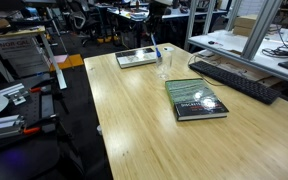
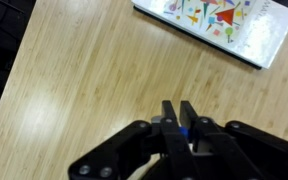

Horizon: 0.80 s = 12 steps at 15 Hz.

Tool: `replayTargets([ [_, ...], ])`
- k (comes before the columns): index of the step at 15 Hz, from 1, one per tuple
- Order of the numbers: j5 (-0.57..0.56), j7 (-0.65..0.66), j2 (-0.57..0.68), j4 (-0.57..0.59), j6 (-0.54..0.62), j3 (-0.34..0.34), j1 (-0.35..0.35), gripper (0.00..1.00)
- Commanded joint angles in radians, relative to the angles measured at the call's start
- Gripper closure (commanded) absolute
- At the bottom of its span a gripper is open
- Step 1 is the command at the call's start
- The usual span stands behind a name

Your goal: Take the blue marker out of the glass

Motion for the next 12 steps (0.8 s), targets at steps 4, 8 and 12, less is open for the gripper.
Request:
replayTargets([
  [4, -0.043, 0.083, -0.049, -0.143, 0.104, -0.016, 0.07, 0.97],
  [8, -0.036, 0.074, -0.014, -0.118, 0.07, -0.004, 0.061, 0.97],
  [12, -0.02, 0.049, 0.057, -0.081, 0.025, 0.018, 0.052, 0.97],
])
